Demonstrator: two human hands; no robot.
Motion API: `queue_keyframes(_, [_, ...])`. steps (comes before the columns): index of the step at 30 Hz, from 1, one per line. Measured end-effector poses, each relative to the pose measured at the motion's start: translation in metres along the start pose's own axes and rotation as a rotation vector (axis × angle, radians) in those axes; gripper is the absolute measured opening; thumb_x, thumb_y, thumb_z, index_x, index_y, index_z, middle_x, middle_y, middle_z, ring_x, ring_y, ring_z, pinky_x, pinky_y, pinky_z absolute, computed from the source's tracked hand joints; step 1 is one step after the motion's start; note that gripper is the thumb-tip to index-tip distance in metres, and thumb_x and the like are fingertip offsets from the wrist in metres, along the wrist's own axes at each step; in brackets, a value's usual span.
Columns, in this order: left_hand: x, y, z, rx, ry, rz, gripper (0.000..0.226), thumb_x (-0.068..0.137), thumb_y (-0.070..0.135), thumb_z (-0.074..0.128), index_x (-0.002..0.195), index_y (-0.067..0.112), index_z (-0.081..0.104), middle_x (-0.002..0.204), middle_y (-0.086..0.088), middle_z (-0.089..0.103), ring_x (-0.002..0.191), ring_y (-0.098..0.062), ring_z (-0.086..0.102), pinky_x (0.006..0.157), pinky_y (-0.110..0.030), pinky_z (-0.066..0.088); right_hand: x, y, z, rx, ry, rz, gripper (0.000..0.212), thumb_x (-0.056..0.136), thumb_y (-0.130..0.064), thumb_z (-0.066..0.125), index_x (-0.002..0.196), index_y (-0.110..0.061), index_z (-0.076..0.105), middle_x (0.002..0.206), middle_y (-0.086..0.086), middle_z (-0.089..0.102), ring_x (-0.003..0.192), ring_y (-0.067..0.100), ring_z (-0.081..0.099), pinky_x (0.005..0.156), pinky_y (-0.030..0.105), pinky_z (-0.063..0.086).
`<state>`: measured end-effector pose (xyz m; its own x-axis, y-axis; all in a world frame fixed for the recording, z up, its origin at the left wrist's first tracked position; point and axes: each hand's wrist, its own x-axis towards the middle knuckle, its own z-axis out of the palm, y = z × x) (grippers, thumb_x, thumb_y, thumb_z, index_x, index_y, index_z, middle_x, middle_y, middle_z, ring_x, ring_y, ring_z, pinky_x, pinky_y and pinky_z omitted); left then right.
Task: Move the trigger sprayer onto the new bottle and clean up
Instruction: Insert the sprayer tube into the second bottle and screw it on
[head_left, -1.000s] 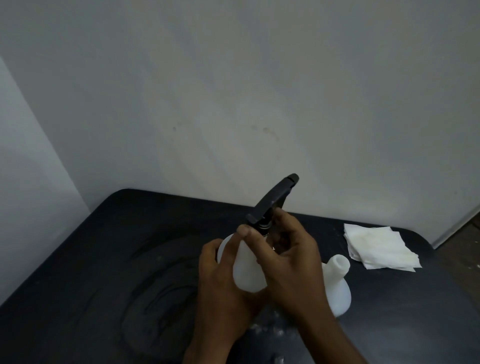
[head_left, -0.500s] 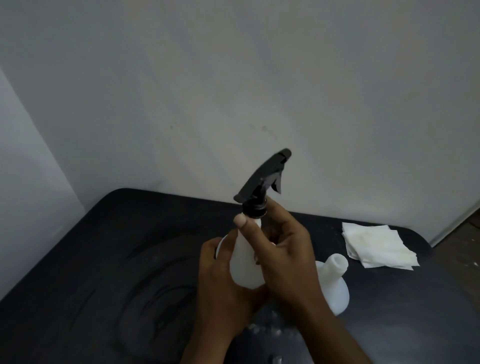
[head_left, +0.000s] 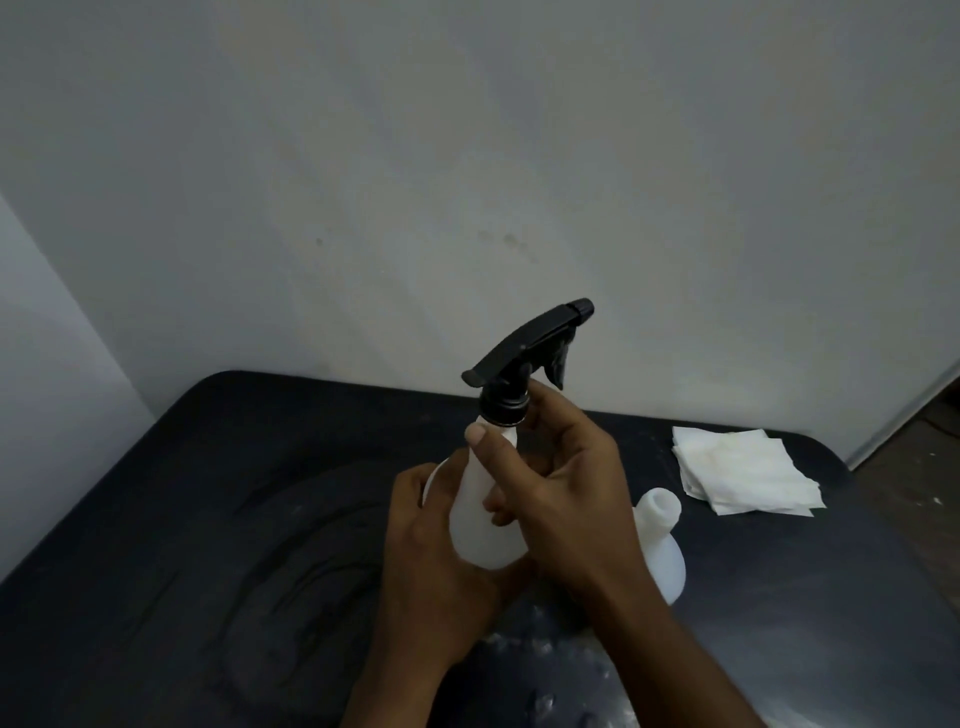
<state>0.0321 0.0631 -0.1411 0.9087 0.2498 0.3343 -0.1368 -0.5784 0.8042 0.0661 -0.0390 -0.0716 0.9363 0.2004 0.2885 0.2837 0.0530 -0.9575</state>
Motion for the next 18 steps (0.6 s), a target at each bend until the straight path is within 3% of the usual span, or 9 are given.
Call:
queue_keyframes(4, [0.002,-0.001,0.001,0.041,-0.027,0.019,0.093,0.049,0.058,0.074,0.132,0.027,0.048,0.117,0.017,0.042,0.108,0.034,0.024,0.078,0.015,0.024,0.001,-0.003,0.0,0.001,0.002,0.011,0.049,0.079,-0.039,0.076,0.124,-0.038,0.057,0.098,-0.003,0.073,0.049,0.006,0.062,0.044,0.019,0.049])
queue_keyframes(7, [0.002,-0.001,0.004,0.046,-0.062,-0.013,0.092,0.05,0.063,0.074,0.13,0.027,0.05,0.125,0.004,0.05,0.107,0.035,0.023,0.077,0.015,0.024,0.004,-0.004,-0.001,-0.018,0.064,-0.038,0.043,0.082,-0.055,0.064,0.117,-0.031,0.067,0.085,0.003,0.075,0.046,0.003,0.059,0.043,0.016,0.045])
queue_keyframes(10, [0.002,-0.002,0.006,0.051,-0.063,-0.023,0.091,0.05,0.063,0.073,0.13,0.029,0.049,0.124,0.004,0.051,0.107,0.033,0.024,0.076,0.014,0.026,0.005,-0.002,-0.003,-0.064,0.095,-0.102,0.034,0.084,-0.048,0.065,0.107,-0.023,0.072,0.086,-0.001,0.076,0.052,0.002,0.061,0.047,0.012,0.046])
queue_keyframes(14, [0.001,-0.004,0.003,0.035,-0.079,0.006,0.081,0.052,0.059,0.072,0.125,0.027,0.054,0.116,0.002,0.056,0.107,0.031,0.03,0.075,0.011,0.032,-0.001,0.005,-0.005,0.014,0.04,-0.119,0.029,0.083,-0.033,0.073,0.101,-0.011,0.065,0.079,-0.002,0.072,0.042,0.01,0.058,0.04,0.018,0.046])
queue_keyframes(18, [-0.002,-0.008,-0.001,-0.004,-0.08,-0.004,0.087,0.05,0.064,0.068,0.127,0.027,0.055,0.119,0.004,0.053,0.109,0.027,0.034,0.076,0.01,0.033,-0.002,0.008,-0.007,0.103,-0.031,-0.109,0.021,0.084,-0.017,0.069,0.103,-0.024,0.068,0.075,-0.009,0.072,0.039,0.003,0.053,0.039,0.016,0.045])
